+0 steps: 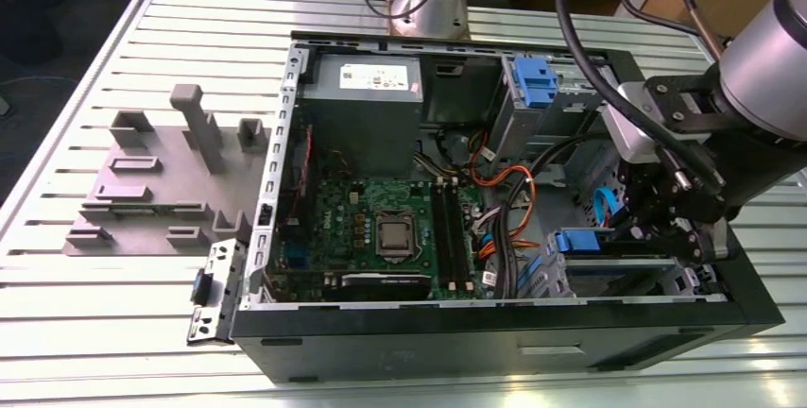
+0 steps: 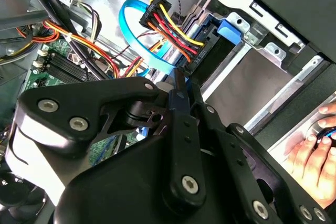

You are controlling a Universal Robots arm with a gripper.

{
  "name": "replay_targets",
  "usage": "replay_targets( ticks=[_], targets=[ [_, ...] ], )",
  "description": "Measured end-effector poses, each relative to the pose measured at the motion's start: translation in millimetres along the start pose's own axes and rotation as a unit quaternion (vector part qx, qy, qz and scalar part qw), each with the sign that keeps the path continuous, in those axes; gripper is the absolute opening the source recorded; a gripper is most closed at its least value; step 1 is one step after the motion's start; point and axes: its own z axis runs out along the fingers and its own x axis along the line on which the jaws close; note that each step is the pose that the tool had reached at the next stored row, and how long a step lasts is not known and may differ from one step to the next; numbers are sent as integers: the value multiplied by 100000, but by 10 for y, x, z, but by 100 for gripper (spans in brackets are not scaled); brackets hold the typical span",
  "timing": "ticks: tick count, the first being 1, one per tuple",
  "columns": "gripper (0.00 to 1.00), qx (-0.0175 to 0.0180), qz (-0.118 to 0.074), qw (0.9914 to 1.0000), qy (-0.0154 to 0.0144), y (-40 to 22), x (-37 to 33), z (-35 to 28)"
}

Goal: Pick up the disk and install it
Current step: 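Insert the second disk wire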

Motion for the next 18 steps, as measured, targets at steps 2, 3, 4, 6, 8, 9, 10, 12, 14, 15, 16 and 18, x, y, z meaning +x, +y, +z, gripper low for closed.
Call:
replay_targets(
  ticks=[2,3,4,6,8,9,10,12,14,15,16,18],
  targets=[
    [16,2,0,100000,-5,-1,1,5],
    [16,3,2,100000,-13,-2,2,9],
    [16,5,1,100000,-22,-2,4,14],
    [16,3,1,100000,-12,-4,9,26],
    [16,3,1,100000,-1,-5,12,36],
    [16,1,3,100000,3,-5,12,36],
    [16,0,4,100000,7,-5,13,36],
    [16,2,1,100000,-1,-5,12,37],
    [16,3,1,100000,-7,-5,13,38],
    [17,3,1,100000,-6,-5,13,38],
    [17,3,-1,100000,-8,-5,13,38],
    [24,5,2,100000,-25,-5,13,35]
  ],
)
